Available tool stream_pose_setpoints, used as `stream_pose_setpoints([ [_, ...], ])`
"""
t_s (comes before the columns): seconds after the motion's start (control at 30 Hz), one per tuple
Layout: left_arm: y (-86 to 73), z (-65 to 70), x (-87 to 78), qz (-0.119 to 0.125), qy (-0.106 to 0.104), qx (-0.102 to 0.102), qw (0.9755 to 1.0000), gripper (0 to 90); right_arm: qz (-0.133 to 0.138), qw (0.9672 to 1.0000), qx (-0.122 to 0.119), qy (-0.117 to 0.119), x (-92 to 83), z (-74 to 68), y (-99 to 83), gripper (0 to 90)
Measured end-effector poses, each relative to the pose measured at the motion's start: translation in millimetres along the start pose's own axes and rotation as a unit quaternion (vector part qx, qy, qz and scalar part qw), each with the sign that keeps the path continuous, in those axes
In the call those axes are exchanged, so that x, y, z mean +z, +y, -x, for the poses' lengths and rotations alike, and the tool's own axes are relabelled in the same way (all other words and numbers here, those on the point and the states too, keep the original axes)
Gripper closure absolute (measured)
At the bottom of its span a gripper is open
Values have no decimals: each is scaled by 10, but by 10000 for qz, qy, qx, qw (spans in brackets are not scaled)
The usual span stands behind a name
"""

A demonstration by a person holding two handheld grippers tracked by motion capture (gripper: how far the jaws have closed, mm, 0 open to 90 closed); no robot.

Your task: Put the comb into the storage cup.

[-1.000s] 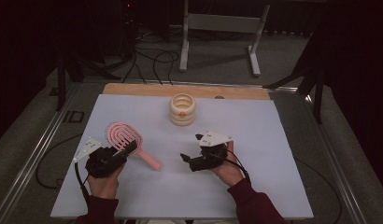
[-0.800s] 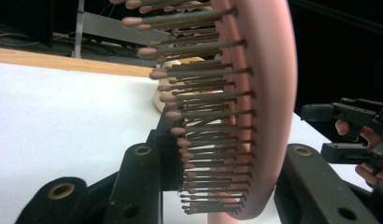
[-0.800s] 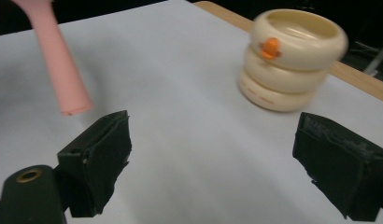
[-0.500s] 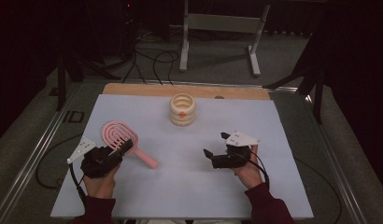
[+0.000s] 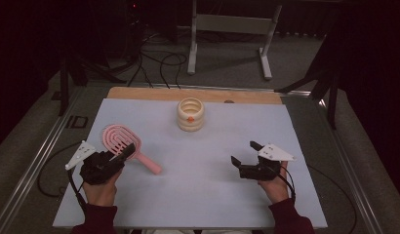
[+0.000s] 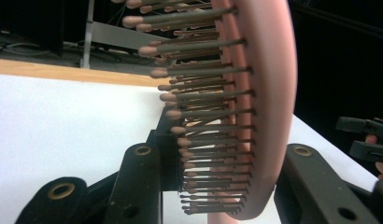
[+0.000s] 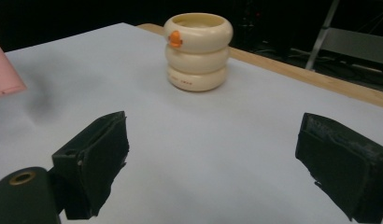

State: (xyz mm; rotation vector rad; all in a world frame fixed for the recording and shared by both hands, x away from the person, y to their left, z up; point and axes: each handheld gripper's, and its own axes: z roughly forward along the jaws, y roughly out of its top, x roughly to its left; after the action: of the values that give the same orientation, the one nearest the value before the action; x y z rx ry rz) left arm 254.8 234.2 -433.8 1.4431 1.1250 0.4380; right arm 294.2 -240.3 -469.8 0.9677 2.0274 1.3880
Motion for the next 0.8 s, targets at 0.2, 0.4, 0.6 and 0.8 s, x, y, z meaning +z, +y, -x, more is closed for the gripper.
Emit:
stream_pose_setpoints([
  [0.2,43,-9,-26,28,39,74,10000,644,116,9998,109,-111,-103,67,-104,93],
  [0.4,102,-12,-21,83,34,142,9999,644,208,9994,151,-244,-169,97,-171,93],
  [0.6,161,-23,21,137,27,154,9998,644,204,9993,210,-236,-220,68,-235,93],
  [0.8,236,-16,59,169,28,221,9996,645,251,9990,254,-282,-261,93,-261,93],
])
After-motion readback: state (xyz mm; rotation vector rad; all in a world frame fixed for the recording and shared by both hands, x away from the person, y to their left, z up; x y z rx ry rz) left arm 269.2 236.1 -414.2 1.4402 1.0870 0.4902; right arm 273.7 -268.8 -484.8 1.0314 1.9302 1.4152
